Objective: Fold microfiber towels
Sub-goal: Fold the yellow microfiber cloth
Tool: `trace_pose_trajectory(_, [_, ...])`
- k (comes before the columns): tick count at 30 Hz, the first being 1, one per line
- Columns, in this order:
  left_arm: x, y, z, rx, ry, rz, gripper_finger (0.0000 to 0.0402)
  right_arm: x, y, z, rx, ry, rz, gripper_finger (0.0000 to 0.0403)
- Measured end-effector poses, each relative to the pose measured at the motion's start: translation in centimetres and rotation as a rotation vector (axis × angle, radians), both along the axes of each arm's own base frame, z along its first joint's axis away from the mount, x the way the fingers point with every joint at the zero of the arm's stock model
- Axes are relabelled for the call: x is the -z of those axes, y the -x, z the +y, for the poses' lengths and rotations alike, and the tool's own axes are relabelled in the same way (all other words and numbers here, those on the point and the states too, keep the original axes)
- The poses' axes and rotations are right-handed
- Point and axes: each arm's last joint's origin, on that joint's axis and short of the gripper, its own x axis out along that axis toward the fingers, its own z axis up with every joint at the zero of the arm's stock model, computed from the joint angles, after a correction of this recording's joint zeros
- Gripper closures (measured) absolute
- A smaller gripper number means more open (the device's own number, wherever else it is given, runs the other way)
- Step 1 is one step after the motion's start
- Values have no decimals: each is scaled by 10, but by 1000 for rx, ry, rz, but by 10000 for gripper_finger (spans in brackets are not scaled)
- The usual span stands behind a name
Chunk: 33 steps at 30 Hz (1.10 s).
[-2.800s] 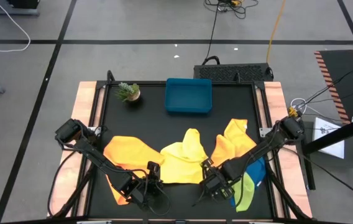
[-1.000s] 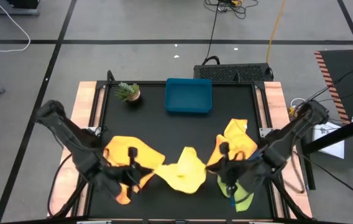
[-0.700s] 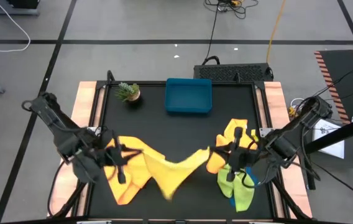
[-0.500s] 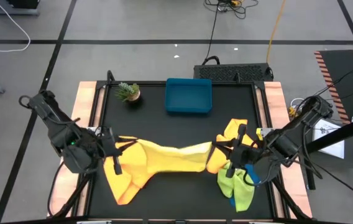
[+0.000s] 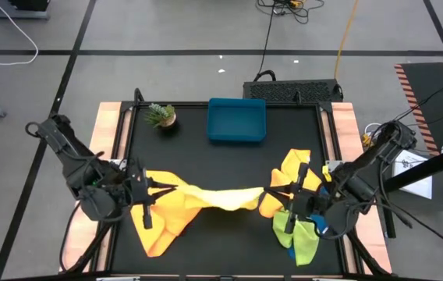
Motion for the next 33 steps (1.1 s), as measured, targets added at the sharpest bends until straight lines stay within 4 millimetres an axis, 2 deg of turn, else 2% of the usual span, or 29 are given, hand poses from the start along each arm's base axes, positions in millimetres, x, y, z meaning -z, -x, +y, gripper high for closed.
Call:
trace_pose_trajectory(4, [-2,-1,-1,18,3,-12,398,-1,4,5,-14,-7,-13,403])
trace_pose_trajectory(8, [-1,-2,1,-25,-22,-9,396,-1,7,5,49,22,-28,403])
trace_pose_trajectory(15, [12,-12,25,-151,-52,88,396,4,2,-7,138,37,-6,403])
trace_pose_trajectory(20, [24,-20,45,-263,-42,169,398,20,-3,-30,258,25,78,403])
trace_pose_trajectory(28, [63,-40,79,-354,-75,302,397,38,-6,-61,418,20,159,403])
trace_pose_trajectory(33, [87,-48,100,-404,-68,350,397,75,-8,-77,466,16,228,403])
